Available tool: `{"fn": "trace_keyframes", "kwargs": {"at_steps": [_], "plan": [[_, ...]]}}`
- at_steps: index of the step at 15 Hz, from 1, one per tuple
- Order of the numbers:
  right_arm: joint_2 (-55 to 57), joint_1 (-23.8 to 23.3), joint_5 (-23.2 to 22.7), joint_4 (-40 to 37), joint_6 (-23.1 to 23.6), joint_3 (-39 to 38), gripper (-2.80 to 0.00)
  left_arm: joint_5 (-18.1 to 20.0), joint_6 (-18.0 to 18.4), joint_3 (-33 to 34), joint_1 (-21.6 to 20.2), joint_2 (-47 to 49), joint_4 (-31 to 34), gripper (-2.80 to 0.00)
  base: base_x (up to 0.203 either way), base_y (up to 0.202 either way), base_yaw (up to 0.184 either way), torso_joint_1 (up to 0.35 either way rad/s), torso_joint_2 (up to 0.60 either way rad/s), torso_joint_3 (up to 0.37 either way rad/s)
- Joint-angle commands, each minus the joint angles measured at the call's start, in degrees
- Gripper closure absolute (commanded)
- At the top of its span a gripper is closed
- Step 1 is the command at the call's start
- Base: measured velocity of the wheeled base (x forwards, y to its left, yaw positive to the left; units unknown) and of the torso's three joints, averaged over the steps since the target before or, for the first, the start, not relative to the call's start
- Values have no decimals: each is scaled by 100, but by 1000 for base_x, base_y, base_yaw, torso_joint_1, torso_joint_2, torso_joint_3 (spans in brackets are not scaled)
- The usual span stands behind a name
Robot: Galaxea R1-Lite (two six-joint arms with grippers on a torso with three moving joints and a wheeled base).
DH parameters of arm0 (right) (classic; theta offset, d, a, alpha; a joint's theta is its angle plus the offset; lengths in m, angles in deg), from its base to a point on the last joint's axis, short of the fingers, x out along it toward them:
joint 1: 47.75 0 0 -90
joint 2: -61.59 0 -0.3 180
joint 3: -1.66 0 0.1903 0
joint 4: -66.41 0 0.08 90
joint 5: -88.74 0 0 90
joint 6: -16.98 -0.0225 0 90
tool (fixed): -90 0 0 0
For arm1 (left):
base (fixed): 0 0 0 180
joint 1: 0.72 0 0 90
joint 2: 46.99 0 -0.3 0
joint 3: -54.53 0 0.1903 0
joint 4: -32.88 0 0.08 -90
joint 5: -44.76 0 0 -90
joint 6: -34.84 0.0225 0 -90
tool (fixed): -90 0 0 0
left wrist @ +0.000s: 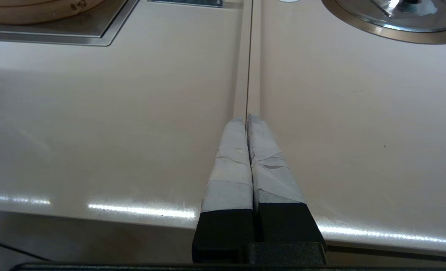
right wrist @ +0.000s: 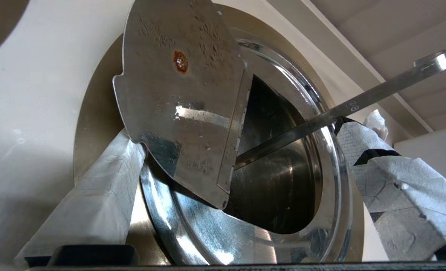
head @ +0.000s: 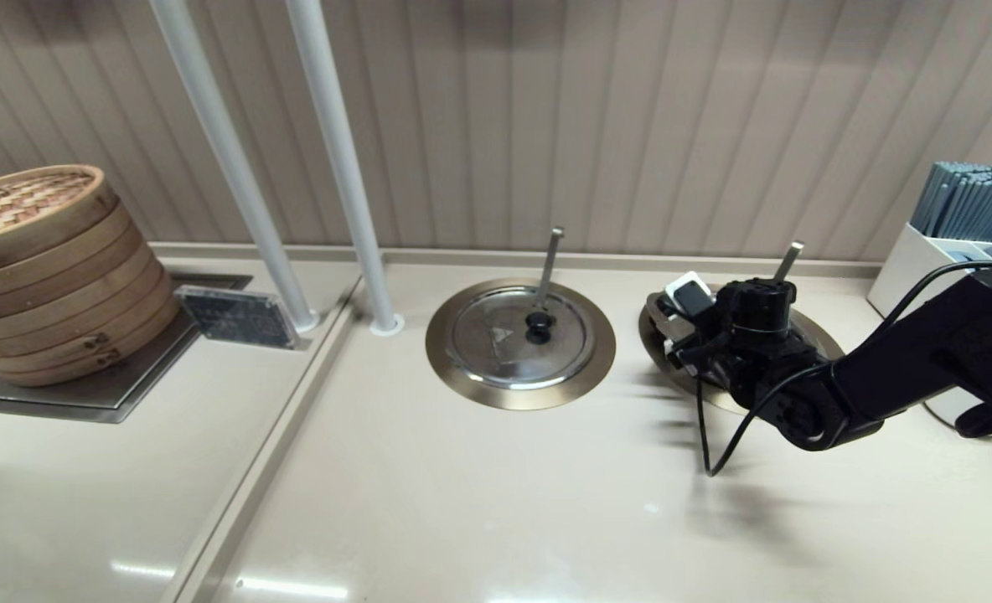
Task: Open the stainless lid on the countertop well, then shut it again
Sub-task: Close the lid
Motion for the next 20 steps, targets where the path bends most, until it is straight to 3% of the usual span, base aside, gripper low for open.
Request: {"fn": "trace_keyframes", "kwargs": {"at_steps": [1, 20], "plan": [[-118, -37, 12, 73, 27, 14, -280, -3, 0, 0, -1, 0, 2, 0, 0, 0, 0, 0, 0, 0], [-503, -834, 12, 116, 448, 76, -280, -4, 0, 0, -1, 0, 2, 0, 0, 0, 0, 0, 0, 0]]}}
